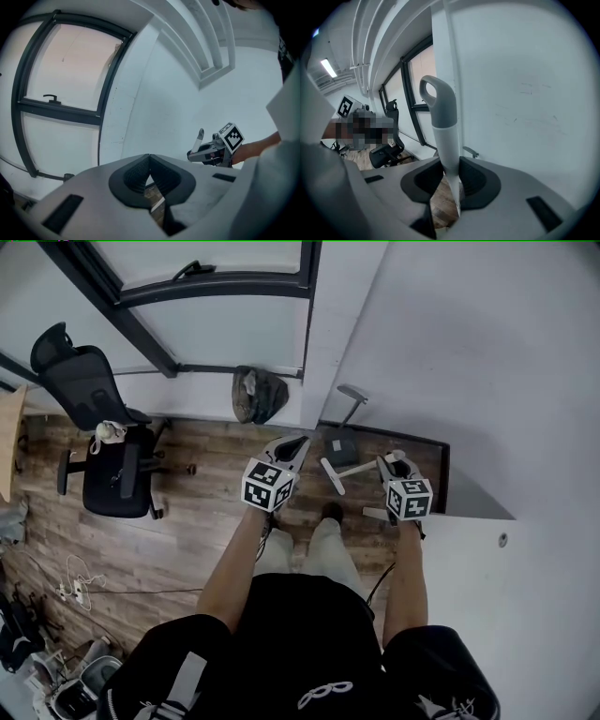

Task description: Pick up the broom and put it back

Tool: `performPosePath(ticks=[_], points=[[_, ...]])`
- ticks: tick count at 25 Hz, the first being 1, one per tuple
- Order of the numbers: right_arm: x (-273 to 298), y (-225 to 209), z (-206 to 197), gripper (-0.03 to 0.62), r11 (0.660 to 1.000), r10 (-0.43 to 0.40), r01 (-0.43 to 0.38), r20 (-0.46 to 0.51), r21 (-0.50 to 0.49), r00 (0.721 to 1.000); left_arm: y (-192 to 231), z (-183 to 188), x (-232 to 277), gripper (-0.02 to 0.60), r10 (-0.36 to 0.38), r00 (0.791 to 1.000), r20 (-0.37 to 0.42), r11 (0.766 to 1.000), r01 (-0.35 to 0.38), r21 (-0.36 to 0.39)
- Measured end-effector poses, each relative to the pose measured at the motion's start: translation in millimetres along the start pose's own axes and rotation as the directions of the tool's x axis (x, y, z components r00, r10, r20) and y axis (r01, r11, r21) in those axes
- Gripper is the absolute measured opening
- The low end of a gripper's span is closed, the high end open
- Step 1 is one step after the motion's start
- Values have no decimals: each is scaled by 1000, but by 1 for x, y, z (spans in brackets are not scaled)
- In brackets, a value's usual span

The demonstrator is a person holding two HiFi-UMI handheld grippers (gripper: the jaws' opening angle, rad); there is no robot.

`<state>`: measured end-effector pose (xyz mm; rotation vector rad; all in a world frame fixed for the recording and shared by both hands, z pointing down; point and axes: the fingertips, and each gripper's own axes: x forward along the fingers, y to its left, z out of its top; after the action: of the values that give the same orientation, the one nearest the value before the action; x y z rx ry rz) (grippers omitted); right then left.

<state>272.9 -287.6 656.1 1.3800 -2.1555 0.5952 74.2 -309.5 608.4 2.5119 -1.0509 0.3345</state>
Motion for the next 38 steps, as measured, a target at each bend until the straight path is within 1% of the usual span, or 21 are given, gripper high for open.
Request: performPosePath(ticks=[6,12,17,23,28,31,35,38], points=[[3,-36,-12,115,999,46,-46,-13,-21,999,-29,-6,36,21,2,1000,-24,1000,-1,7],[2,-76,-15,115,995,86,-87,-25,-51,996,-48,-9,66,21,33,999,-33,999,-33,-3],[14,-106,-23,115,986,132,-137,-62,-95,989,-58,-9,87,21,61,998,-29,998,-61,-8],[49,-122,-42,115,968,173,-193,-131,-159,976,-53,-20,110,21,100,994,-37,994,-101,-34],[92,-118,-71,115,929,221,-274,-220,-249,950,-44,-39,130,21,121,990,-66,992,-124,-35],[109,-113,-69,115,917,254,-302,-204,-260,946,-39,-49,133,21,129,988,-89,991,-132,-33],[135,-119,-53,115,928,250,-287,-174,-237,952,-25,-52,139,21,148,983,-111,988,-150,-16],[150,-125,-44,115,937,250,-279,-153,-209,956,-13,-47,143,21,166,980,-107,985,-169,-22]])
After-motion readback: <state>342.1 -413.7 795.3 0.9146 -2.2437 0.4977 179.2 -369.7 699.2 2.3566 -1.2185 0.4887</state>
